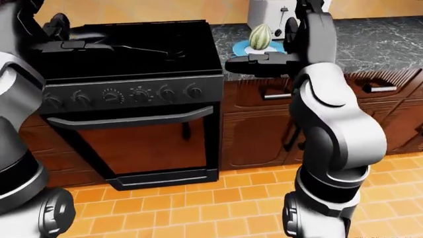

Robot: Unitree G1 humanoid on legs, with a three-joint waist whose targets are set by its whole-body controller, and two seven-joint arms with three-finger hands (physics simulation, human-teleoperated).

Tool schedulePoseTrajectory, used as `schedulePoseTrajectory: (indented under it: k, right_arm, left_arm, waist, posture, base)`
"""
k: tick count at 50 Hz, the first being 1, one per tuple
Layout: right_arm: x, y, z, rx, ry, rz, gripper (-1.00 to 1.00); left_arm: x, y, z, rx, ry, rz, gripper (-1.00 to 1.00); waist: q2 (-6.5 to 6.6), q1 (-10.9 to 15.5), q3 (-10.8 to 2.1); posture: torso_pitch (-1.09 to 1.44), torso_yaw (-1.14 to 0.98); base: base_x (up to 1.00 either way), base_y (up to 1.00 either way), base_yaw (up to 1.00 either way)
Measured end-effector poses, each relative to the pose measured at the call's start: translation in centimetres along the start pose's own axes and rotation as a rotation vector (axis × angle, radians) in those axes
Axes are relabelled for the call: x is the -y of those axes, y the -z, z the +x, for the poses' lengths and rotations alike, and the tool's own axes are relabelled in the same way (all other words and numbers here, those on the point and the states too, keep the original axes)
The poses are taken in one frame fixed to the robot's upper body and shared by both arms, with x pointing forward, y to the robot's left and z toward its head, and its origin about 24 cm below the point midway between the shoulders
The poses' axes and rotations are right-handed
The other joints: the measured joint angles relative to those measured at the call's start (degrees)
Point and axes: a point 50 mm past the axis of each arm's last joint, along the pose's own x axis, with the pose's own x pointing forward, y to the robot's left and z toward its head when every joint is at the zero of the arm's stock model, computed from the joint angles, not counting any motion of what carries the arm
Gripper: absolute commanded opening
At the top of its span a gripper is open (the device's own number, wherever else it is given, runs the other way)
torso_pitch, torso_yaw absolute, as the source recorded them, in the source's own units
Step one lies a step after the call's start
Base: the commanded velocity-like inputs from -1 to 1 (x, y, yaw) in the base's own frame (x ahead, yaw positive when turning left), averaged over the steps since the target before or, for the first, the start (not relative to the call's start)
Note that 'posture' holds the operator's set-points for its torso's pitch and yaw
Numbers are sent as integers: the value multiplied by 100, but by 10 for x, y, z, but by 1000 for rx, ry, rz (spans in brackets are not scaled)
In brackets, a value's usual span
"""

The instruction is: Pick the squash from the plate and place it in the pan.

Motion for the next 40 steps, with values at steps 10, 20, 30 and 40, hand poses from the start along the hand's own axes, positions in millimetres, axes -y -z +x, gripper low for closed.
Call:
schedulePoseTrajectory:
  k: [10, 20, 30, 40]
  right_arm:
    - [2, -9, -2, 46, 7, 1, 100]
    - [7, -10, -2, 37, 30, -2, 100]
    - [1, -5, -1, 19, -4, 0, 100]
    - [7, -4, -2, 13, 25, 0, 100]
  left_arm:
    - [3, -8, -2, 32, 13, -5, 100]
    - [6, -10, -2, 36, 39, -3, 100]
    - [0, -7, 0, 23, -2, -1, 100]
    - [6, -2, 0, 4, 33, 3, 100]
  waist:
    - [-505, 45, 164]
    - [-177, -82, -27]
    - [-149, -17, -19]
    - [-516, -52, 46]
  posture:
    - [0, 0]
    - [0, 0]
    - [0, 0]
    - [0, 0]
  base:
    - [1, 0, 0]
    - [17, 0, 0]
    - [26, 0, 0]
    - [20, -4, 0]
